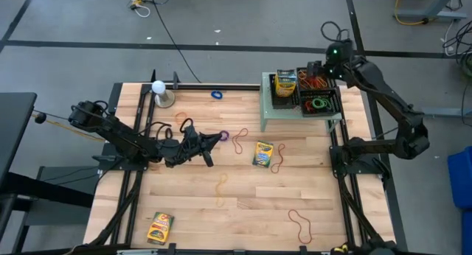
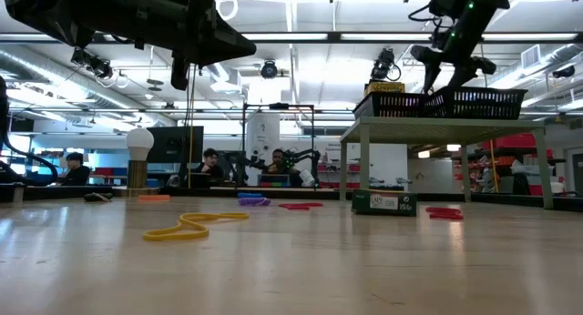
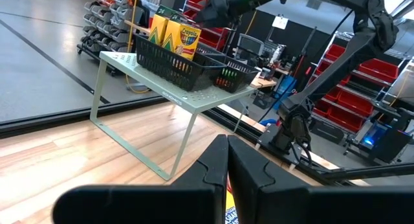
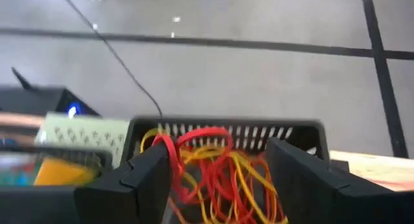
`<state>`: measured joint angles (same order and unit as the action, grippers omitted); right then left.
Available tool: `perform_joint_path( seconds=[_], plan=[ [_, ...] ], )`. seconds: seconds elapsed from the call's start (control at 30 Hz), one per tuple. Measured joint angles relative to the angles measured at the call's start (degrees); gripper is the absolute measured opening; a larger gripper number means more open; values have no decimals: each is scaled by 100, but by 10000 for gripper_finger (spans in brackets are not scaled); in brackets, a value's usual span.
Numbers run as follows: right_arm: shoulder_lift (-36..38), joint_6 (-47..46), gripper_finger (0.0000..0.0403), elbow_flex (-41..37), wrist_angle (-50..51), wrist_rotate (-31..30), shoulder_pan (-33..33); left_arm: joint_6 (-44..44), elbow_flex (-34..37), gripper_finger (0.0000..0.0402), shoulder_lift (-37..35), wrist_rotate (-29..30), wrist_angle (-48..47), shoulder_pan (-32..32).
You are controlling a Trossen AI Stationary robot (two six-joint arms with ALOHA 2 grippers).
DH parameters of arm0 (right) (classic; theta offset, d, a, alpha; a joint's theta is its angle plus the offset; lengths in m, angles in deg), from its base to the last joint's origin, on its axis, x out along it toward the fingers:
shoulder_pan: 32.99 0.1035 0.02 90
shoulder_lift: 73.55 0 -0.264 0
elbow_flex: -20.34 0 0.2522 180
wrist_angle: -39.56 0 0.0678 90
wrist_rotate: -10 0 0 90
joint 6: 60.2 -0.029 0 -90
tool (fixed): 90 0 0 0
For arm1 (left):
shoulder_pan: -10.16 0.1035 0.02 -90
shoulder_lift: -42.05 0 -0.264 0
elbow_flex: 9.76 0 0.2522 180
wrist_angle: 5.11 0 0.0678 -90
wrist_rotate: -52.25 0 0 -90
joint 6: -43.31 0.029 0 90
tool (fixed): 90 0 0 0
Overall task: Pick & Place Office Desk Supplies
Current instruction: Put the red rubber band into the top right black bin on the shelf
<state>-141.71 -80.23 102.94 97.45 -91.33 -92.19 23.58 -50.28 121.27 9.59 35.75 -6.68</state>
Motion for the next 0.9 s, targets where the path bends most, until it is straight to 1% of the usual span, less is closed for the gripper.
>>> perform_joint_path(
  seconds=[0.23,0.37,0.53,0.7,0.77,0.9],
  plan=[
    [85,-447,250,-22,-206,38,-15,0,0,14,0,-1,2,0],
    [264,-558,250,-22,-527,-427,83,0,0,14,-1,-1,0,0],
    [538,-752,250,-22,-617,-888,395,0,0,14,-2,0,2,0],
    [636,-966,249,-28,-537,-1126,682,0,0,14,-2,-1,2,0],
    [643,-1119,249,-174,-644,-1165,761,0,0,14,-2,0,1,0],
    [628,-1515,250,-728,-884,-1158,822,0,0,14,-2,0,0,0]
  ],
)
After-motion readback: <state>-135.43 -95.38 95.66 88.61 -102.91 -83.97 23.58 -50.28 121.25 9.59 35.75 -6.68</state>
